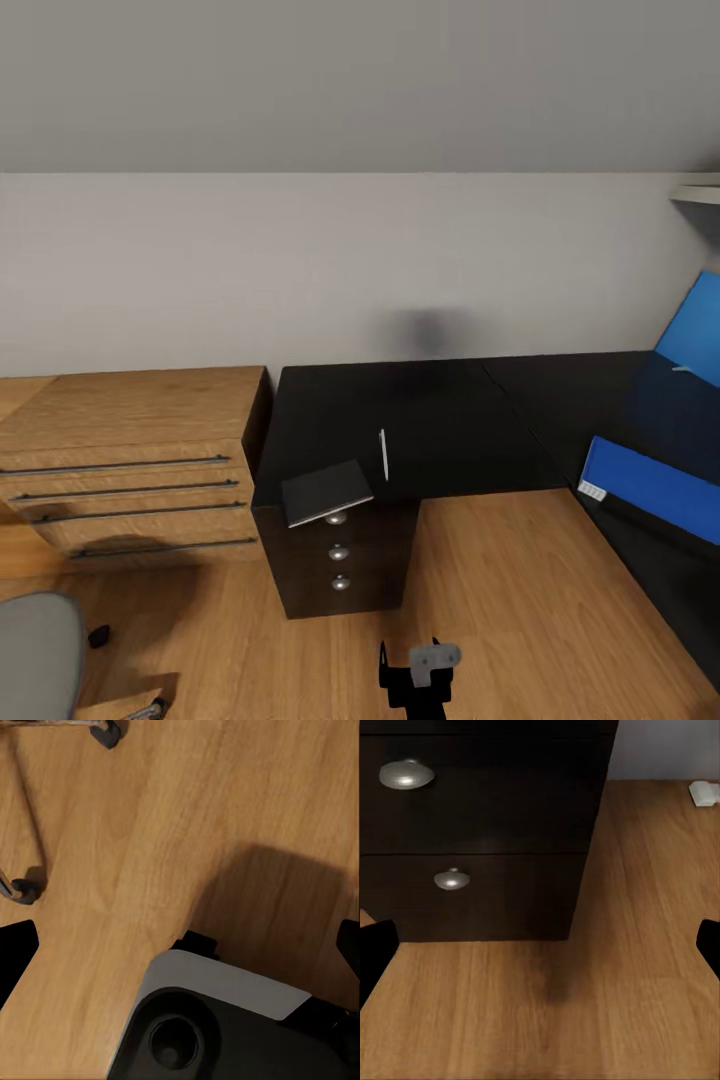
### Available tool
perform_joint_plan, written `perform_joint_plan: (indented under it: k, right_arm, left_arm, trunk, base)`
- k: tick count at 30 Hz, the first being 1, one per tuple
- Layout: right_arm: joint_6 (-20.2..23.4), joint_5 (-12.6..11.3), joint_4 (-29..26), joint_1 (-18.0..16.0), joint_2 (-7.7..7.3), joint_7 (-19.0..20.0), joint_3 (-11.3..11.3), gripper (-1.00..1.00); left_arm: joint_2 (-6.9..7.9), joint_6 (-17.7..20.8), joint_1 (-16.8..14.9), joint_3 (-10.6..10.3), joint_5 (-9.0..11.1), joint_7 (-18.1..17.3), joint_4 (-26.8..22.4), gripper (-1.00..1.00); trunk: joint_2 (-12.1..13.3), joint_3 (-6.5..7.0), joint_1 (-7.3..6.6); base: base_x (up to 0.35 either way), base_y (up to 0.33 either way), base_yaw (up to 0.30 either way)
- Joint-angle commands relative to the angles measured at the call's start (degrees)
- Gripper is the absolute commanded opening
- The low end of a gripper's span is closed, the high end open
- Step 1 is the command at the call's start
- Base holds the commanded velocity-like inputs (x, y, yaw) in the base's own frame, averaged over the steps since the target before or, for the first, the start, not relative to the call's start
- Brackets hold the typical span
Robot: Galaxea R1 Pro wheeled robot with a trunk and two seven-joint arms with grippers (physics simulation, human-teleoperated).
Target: In the bedroom, organize the workspace by keeping the computer under the desk, ensuring the monitor is on the desk, placing the keyboard on the desk next to the monitor, placing the mouse on the desk next to the keyboard, moving the folder from the swivel chair onto the desk next to the mouse, stacking the notebook on top of the folder with the pen on top of the notebook, and positioning the swivel chair next to the desk.
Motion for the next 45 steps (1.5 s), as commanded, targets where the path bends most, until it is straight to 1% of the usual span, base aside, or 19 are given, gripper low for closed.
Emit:
perform_joint_plan:
  k: [1,2,3,4,5,6,7,8,10,12,13,15,17,20,30,32,33,40,45]
  right_arm:
    - [-0.1,-0.3,-0.1,-0.1,-0.01,-0.4,0.5,1.0]
    - [-3.7,0.0,-2.5,-0.1,-0.34,-0.5,-0.1,1.0]
    - [-4.1,0.0,-4.4,-0.1,-0.5,-0.5,-0.6,1.0]
    - [-2.6,-0.1,-9.2,-0.1,-0.97,-0.2,-5.4,1.0]
    - [0.1,-0.2,-14.9,-0.1,-1.42,0.5,-12.1,1.0]
    - [1.7,-0.2,-17.3,-0.1,-1.58,1.0,-15.1,1.0]
    - [5.2,-0.3,-21.2,-0.1,-1.78,2.6,-20.5,1.0]
    - [9.5,-0.7,-24.5,-0.1,-1.91,4.8,-25.2,1.0]
    - [14.5,-1.7,-27.4,-0.1,-1.99,7.7,-29.4,1.0]
    - [25.3,-5.6,-31.6,-0.1,-2.07,14.5,-36.0,1.0]
    - [27.9,-6.9,-32.3,-0.1,-2.08,16.3,-37.3,1.0]
    - [37.1,-12.3,-33.9,-0.1,-2.22,23.4,-40.5,1.0]
    - [42.5,-16.3,-34.4,-0.1,-3.1,29.2,-41.8,1.0]
    - [45.1,-18.3,-34.5,-0.1,-4.19,32.4,-42.4,1.0]
    - [46.5,-19.4,-34.5,-0.1,-6.41,33.9,-42.7,1.0]
    - [46.7,-20.1,-34.6,-0.1,-7.5,34.3,-42.7,1.0]
    - [46.8,-21.4,-34.6,-0.1,-7.99,34.8,-42.6,1.0]
    - [46.8,-22.1,-34.6,-0.1,-7.98,35.1,-42.3,1.0]
    - [46.6,-21.8,-34.8,-0.1,-7.95,35.9,-41.8,1.0]
  left_arm:
    - [-0.04,-0.3,0.0,-0.4,0.5,0.3,-0.8,1.0]
    - [0.25,1.5,0.0,0.2,0.8,1.0,-12.1,1.0]
    - [0.64,4.0,0.0,0.4,0.8,1.6,-15.9,1.0]
    - [1.49,12.7,0.0,2.7,1.0,4.0,-24.1,1.0]
    - [2.3,22.8,0.0,6.1,1.2,6.8,-33.6,1.0]
    - [2.57,26.6,0.0,7.4,1.2,7.9,-37.5,1.0]
    - [3.02,32.4,0.0,9.3,1.3,9.3,-44.3,1.0]
    - [3.34,36.7,0.0,10.7,1.4,10.3,-50.0,1.0]
    - [3.58,40.4,0.0,11.7,1.4,10.9,-54.5,1.0]
    - [3.69,46.2,0.0,13.8,1.5,11.6,-60.2,1.0]
    - [3.66,47.2,0.0,14.3,1.5,11.7,-61.2,1.0]
    - [3.59,49.5,0.0,15.5,1.6,11.8,-63.4,1.0]
    - [3.47,50.5,0.0,16.0,1.7,11.9,-64.3,1.0]
    - [3.56,50.9,0.0,16.4,1.7,11.9,-64.6,1.0]
    - [3.84,51.2,0.0,16.7,1.6,11.9,-64.8,1.0]
    - [3.86,51.2,0.0,16.7,1.5,11.9,-64.9,1.0]
    - [3.9,51.2,0.0,16.7,1.5,11.9,-64.9,1.0]
    - [3.86,51.2,0.0,16.7,1.4,12.0,-64.9,1.0]
    - [3.83,51.1,0.0,16.6,1.3,12.0,-64.9,1.0]
  trunk:
    - [0.0,-0.05,-0.01]
    - [-0.4,-0.23,0.21]
    - [-0.8,-0.41,0.43]
    - [-1.2,-0.59,0.65]
    - [-1.6,-0.77,0.87]
    - [-2.0,-0.95,1.09]
    - [-2.4,-1.13,1.31]
    - [-2.8,-1.31,1.53]
    - [-3.6,-1.67,1.97]
    - [-4.4,-2.03,2.41]
    - [-4.8,-2.21,2.63]
    - [-5.6,-2.57,3.07]
    - [-6.4,-2.93,3.51]
    - [-7.7,-3.46,4.17]
    - [-11.7,-5.26,6.36]
    - [-12.5,-5.62,6.8]
    - [-12.9,-5.8,7.02]
    - [-15.7,-7.05,8.56]
    - [-15.7,-7.05,8.56]
  base:
    - [-0.021,0.0,0.003]
    - [0.0,0.0,0.0]
    - [0.0,0.0,0.0]
    - [0.0,0.0,0.0]
    - [0.0,0.0,0.0]
    - [0.0,0.0,0.0]
    - [0.0,0.0,0.0]
    - [0.0,0.0,0.0]
    - [0.0,0.0,0.0]
    - [0.0,0.0,0.0]
    - [0.0,0.0,0.0]
    - [0.0,0.0,0.0]
    - [0.0,0.0,0.0]
    - [0.0,0.0,0.0]
    - [0.0,0.0,0.137]
    - [0.0,0.0,0.261]
    - [0.0,0.0,0.272]
    - [0.0,0.0,0.258]
    - [0.0,0.0,0.066]
